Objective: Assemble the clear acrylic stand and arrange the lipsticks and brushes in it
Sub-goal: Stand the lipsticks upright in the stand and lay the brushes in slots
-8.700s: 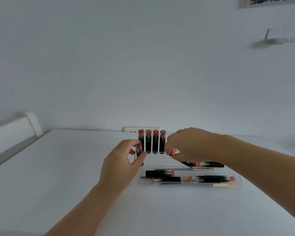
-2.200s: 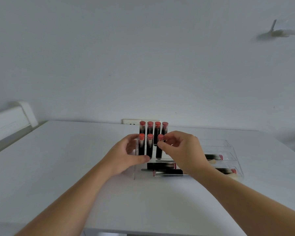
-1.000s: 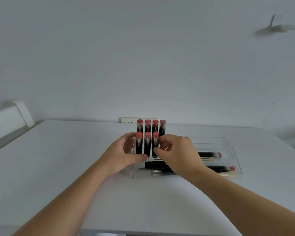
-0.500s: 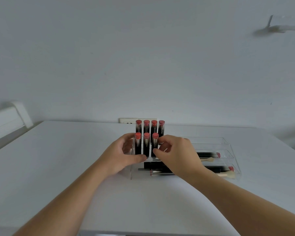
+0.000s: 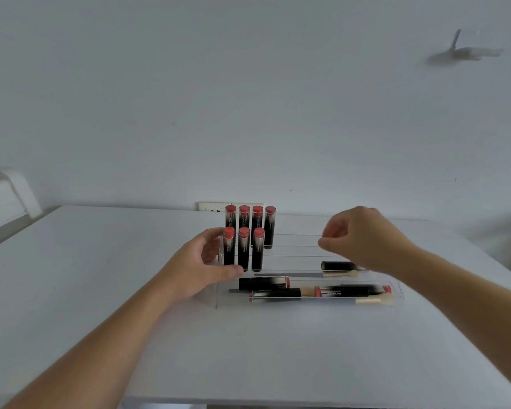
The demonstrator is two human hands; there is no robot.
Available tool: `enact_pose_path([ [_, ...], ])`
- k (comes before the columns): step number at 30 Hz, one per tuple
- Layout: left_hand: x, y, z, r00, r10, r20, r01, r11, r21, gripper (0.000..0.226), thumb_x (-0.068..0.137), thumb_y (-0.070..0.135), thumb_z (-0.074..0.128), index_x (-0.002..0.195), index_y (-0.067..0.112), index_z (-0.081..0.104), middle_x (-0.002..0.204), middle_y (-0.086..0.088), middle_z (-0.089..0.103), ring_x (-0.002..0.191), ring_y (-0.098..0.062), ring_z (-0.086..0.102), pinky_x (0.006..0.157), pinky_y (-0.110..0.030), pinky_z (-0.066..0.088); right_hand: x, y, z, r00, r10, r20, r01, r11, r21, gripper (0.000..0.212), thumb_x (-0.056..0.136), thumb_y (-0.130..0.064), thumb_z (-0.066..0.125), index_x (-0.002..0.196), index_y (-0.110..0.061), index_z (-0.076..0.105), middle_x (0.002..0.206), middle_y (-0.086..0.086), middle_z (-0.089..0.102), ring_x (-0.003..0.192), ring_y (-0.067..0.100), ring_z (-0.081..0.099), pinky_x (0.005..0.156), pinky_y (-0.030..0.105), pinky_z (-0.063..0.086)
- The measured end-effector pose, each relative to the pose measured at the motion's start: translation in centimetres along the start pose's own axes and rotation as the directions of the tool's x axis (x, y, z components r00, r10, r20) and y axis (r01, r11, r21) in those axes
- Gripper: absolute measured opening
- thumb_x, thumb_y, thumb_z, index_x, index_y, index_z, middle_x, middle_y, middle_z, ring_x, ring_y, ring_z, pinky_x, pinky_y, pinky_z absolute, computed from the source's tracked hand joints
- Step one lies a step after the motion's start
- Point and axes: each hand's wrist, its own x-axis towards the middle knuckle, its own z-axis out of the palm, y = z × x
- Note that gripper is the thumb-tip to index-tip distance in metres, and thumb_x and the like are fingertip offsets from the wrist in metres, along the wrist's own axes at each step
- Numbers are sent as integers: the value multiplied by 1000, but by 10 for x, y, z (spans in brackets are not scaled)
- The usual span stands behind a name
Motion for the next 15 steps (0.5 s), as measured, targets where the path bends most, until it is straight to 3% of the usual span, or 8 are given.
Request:
enact_pose_path([
  [3, 0, 2, 1, 1000, 5, 5, -5, 1000, -5, 87, 57, 47, 92, 135, 38, 55, 132, 21, 65, 126, 2, 57, 116, -37, 39, 3, 13, -14, 993, 88, 76, -67, 967, -245, 25, 75, -49, 71, 66, -25, 71, 56, -9, 70, 51, 7, 64, 52, 24, 46],
  [7, -1, 0, 0, 1000, -6, 3, 6, 1000, 5, 84, 52, 55, 93, 127, 49, 55, 131, 28, 63, 125, 7, 55, 115, -33, 39, 4, 17, -15, 982, 183, 43, -135, 849, -510, 65, 68, -80, 57, 55, -16, 59, 54, -7, 59, 54, 14, 59, 51, 25, 38],
  [11, -1, -1, -1, 1000, -13, 0, 13, 1000, 1, 99, 47, 64, 93, 134, 43, 53, 135, 22, 62, 129, 1, 55, 116, -37, 39, 2, 11, -5, 977, 202, 65, -128, 805, -579, 78, 62, -98, 38, 54, -21, 53, 61, -8, 62, 59, 12, 59, 53, 27, 35],
  [15, -2, 0, -1, 1000, -8, 7, 8, 1000, -1, 90, 45, 66, 92, 124, 51, 55, 127, 35, 62, 123, 10, 56, 114, -31, 39, 4, 8, 3, 966, 242, 91, -139, 785, -604, 76, 62, -96, 38, 62, -22, 56, 69, -8, 63, 64, 12, 58, 54, 26, 34],
])
